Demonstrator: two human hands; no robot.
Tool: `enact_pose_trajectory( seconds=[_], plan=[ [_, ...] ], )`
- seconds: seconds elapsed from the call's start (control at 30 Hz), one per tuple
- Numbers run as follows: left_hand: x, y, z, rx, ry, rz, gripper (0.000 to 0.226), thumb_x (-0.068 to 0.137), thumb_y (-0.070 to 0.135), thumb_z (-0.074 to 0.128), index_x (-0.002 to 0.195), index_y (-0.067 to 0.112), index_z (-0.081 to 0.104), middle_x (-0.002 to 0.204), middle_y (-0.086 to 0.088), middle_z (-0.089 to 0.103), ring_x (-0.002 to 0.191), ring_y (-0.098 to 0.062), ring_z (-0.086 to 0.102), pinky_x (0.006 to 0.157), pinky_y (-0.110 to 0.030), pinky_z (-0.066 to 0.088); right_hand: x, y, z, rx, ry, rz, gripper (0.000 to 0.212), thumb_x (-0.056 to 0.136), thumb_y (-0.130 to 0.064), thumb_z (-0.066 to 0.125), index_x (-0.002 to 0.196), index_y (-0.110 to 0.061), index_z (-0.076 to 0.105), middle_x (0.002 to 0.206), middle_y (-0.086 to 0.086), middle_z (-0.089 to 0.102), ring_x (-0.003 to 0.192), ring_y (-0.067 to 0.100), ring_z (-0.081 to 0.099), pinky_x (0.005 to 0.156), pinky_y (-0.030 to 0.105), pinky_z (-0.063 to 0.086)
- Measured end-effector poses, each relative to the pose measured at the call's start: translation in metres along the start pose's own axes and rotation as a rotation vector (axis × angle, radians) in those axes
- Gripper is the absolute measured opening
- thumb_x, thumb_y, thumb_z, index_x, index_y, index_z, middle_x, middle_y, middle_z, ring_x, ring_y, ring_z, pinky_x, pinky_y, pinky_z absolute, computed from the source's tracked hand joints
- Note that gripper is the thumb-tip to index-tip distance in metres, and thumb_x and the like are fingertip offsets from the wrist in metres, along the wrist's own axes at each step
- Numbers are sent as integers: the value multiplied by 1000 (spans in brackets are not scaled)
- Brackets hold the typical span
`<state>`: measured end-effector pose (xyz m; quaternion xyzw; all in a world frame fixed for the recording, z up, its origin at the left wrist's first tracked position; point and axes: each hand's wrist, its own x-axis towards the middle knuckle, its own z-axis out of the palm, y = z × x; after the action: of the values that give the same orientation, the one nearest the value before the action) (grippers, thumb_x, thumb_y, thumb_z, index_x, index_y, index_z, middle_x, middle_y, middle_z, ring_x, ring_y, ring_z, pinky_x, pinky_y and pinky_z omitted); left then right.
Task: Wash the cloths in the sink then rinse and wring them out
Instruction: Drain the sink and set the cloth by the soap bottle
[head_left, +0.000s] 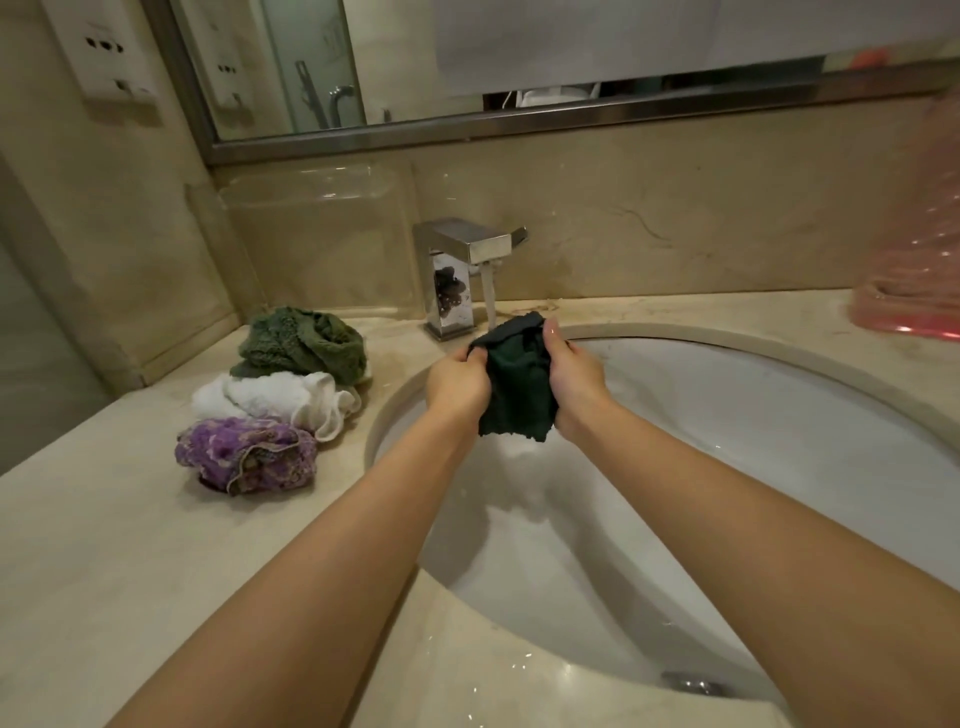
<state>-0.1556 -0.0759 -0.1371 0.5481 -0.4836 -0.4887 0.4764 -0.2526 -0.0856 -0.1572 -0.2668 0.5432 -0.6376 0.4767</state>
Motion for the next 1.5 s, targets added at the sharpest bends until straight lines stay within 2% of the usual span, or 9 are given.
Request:
enact_pose_trajectory(
  seconds=[0.2, 0.4, 0.57, 0.7, 0.83, 0.93, 1.13, 1.3, 1.5],
  plan=[
    [4, 9, -14, -272, 142, -134, 25, 104, 17, 36, 103, 10, 60, 102, -7, 64, 91, -20, 58, 93, -35, 48, -1, -4, -3, 32, -63, 74, 47, 89, -57, 56, 106, -15, 67, 103, 8, 71, 99, 29, 66, 96, 46, 50],
    [3, 9, -18, -363, 82, -372, 36, 96, 27, 37, 110, 8, 64, 114, -19, 66, 103, -33, 61, 101, -49, 43, -12, -2, -3, -26, -254, 61, 20, 87, -27, 68, 103, -15, 64, 110, 11, 67, 105, 30, 61, 94, 44, 48],
    [-13, 14, -14, -224, -49, -296, 25, 96, 24, 39, 88, 9, 58, 90, -13, 62, 84, -26, 56, 76, -39, 43, -12, -7, 4, 172, -274, 66, 27, 98, -29, 53, 120, -16, 59, 113, 12, 65, 103, 30, 62, 86, 42, 50],
    [-9, 9, -8, -75, -120, -203, 33, 86, 30, 48, 111, 13, 61, 108, -14, 68, 96, -28, 63, 84, -41, 47, -17, -17, 8, 388, -340, 131, 47, 101, -40, 43, 137, -10, 50, 125, 16, 60, 112, 31, 57, 89, 44, 43],
    [-5, 7, -5, -19, -137, -189, 17, 100, 21, 43, 103, 11, 56, 90, -7, 61, 78, -18, 55, 77, -34, 41, -17, -15, 6, 443, -368, 166, 58, 101, -50, 34, 135, -6, 50, 134, 17, 54, 127, 33, 48, 105, 45, 35],
    [-5, 8, -6, -102, -163, -226, 20, 100, 19, 43, 86, 11, 55, 83, -8, 59, 73, -18, 53, 64, -31, 43, -14, -16, 3, 478, -357, 169, 52, 102, -49, 31, 116, -8, 60, 118, 17, 61, 111, 30, 54, 101, 42, 37],
    [0, 7, -3, -254, -73, -202, 19, 101, 23, 44, 111, 12, 55, 97, -9, 64, 87, -23, 60, 78, -37, 51, -19, -25, 3, 493, -293, 162, 40, 101, -44, 38, 101, -12, 61, 105, 16, 62, 98, 30, 57, 91, 44, 44],
    [1, 10, -5, -424, 45, -132, 22, 101, 26, 41, 87, 16, 56, 92, -9, 62, 87, -25, 59, 71, -36, 50, -12, -15, -3, 10, -23, 156, 36, 93, -46, 55, 110, -15, 59, 104, 10, 64, 91, 25, 61, 80, 39, 55],
    [3, 15, -6, -601, 152, -154, 48, 72, 32, 58, 114, 9, 59, 110, -15, 64, 95, -28, 62, 72, -36, 51, -20, 2, 6, 180, -338, 569, 69, 91, -67, 38, 124, -8, 55, 116, 21, 62, 103, 39, 61, 88, 56, 49]
  ],
)
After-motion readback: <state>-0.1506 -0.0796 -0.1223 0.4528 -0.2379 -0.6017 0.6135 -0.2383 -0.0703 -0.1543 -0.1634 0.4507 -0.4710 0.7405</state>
